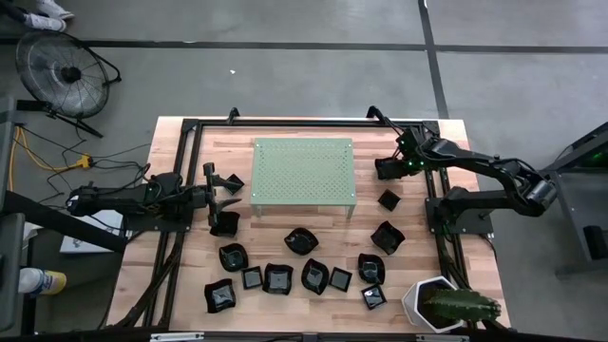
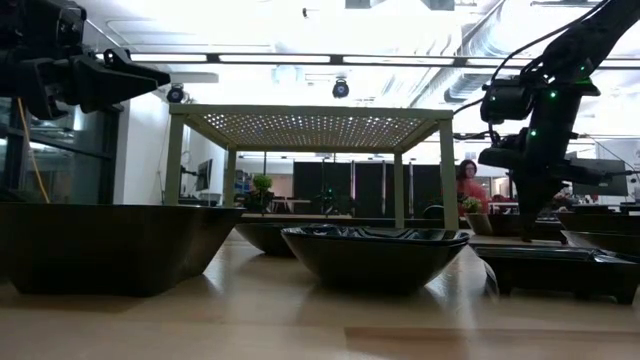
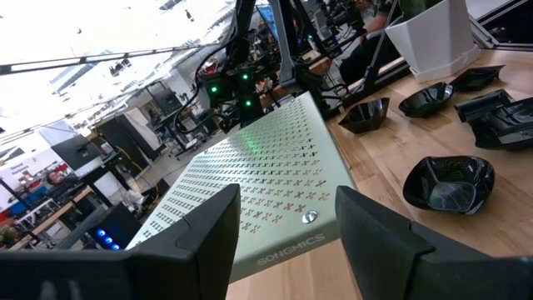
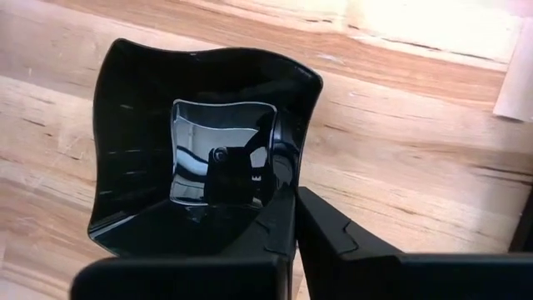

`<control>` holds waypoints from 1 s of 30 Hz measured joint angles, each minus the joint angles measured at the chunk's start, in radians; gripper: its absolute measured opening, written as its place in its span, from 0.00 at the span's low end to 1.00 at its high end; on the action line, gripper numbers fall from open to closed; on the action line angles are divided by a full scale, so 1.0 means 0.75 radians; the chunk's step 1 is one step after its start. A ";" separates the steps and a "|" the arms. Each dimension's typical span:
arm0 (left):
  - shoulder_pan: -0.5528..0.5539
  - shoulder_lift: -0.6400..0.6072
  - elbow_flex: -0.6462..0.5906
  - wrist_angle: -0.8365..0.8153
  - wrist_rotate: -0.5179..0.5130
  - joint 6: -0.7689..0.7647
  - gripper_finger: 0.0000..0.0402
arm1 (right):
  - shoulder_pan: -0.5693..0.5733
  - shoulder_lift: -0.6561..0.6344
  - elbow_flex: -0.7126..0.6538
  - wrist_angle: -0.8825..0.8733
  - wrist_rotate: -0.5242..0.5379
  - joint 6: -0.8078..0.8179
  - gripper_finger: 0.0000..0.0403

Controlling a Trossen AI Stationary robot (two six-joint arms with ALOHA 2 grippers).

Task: Pick & Place Mini shaped plates
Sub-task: Put the distorted square plate on the shelf

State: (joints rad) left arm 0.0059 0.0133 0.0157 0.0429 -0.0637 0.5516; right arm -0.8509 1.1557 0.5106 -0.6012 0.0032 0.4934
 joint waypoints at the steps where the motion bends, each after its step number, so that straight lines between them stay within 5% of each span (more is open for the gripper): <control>1: 0.001 0.000 0.000 0.000 0.000 0.000 0.48 | 0.000 0.000 0.000 0.000 -0.001 0.000 0.01; 19: 0.000 0.000 0.000 0.000 0.000 0.000 0.48 | -0.001 -0.280 0.002 -0.080 -0.063 0.080 0.00; 30: 0.000 0.000 0.000 0.000 0.000 0.000 0.48 | -0.001 -0.400 0.315 -0.352 -0.064 0.088 0.00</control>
State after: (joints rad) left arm 0.0061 0.0133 0.0155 0.0429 -0.0639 0.5514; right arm -0.8513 0.8558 0.7466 -0.8655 -0.0448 0.5594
